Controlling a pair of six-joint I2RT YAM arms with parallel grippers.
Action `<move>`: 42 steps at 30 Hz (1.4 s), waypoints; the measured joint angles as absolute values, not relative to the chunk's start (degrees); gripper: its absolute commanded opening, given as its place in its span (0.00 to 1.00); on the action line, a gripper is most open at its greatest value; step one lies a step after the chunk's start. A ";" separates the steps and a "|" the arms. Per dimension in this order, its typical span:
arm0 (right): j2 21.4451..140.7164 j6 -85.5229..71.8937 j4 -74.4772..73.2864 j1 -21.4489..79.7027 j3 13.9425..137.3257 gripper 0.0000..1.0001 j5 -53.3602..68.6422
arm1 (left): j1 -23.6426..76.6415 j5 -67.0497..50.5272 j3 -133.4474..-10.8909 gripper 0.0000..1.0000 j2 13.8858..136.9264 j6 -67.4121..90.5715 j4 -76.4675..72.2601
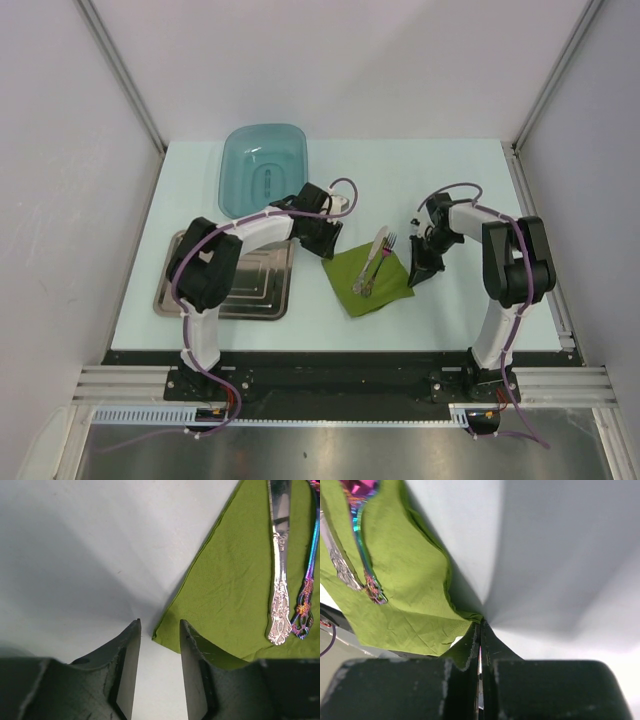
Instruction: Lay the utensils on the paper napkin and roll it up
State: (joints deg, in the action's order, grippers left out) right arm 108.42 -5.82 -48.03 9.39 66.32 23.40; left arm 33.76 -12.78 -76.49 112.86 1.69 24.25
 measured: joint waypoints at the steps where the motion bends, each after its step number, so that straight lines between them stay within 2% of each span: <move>1: 108.42 -5.69 -48.18 9.08 66.43 0.00 23.18 | 33.74 -13.15 -76.49 0.49 112.81 1.83 24.08; 8: 108.42 -3.88 -48.62 7.09 67.33 0.00 21.47 | 33.58 -18.00 -70.26 0.57 106.67 3.09 19.14; 12: 108.44 -2.39 -48.60 6.81 68.45 0.00 20.64 | 33.82 -21.06 -65.98 0.71 101.25 2.92 15.31; 15: 108.55 -1.23 -48.64 6.57 69.84 0.00 20.40 | 34.85 -22.17 -60.23 0.74 95.29 1.61 11.86; 21: 109.36 0.30 -48.88 6.31 71.46 0.00 20.47 | 42.28 -18.96 -50.35 0.72 84.29 -9.82 6.35; 26: 109.78 0.71 -49.17 6.24 71.46 0.00 20.62 | 56.42 -11.25 -41.12 0.68 78.17 -23.66 -2.72; 36: 110.32 0.67 -49.19 6.11 71.46 0.00 20.84 | 70.94 -1.39 -36.75 0.57 83.64 -37.50 -17.58; 42: 110.93 0.45 -49.21 5.34 71.44 0.00 21.71 | 75.02 0.51 -35.88 0.53 89.38 -41.69 -22.72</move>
